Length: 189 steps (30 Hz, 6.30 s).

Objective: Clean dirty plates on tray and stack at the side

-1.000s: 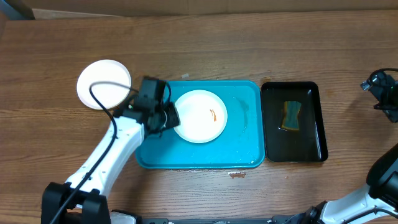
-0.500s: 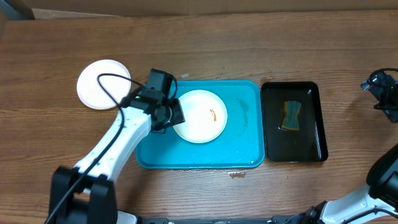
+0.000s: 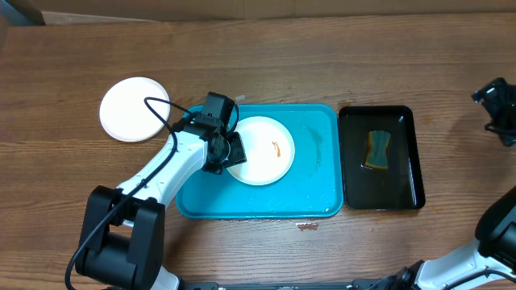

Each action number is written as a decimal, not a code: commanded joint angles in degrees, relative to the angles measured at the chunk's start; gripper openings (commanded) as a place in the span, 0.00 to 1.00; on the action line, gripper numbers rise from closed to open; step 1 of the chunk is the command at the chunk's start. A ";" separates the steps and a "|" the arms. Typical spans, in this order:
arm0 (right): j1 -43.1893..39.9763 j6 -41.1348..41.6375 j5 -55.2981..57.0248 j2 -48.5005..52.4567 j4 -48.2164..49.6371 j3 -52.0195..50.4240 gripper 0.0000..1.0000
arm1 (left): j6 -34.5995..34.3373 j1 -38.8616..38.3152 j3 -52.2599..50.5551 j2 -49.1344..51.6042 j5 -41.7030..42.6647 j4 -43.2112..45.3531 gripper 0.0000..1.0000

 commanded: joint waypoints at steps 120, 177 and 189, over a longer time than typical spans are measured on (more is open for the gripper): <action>37.75 -15.02 17.40 -2.45 -3.21 -15.61 0.61 | 3.96 0.07 3.10 -4.33 0.02 -6.40 1.00; 37.81 -17.33 16.98 -2.43 -4.96 -17.05 1.00 | 3.96 0.07 3.10 -4.33 0.02 -4.46 1.00; 37.81 -19.89 16.35 -2.43 -2.95 -17.05 0.31 | 3.96 0.07 3.10 -4.33 0.00 -4.44 1.00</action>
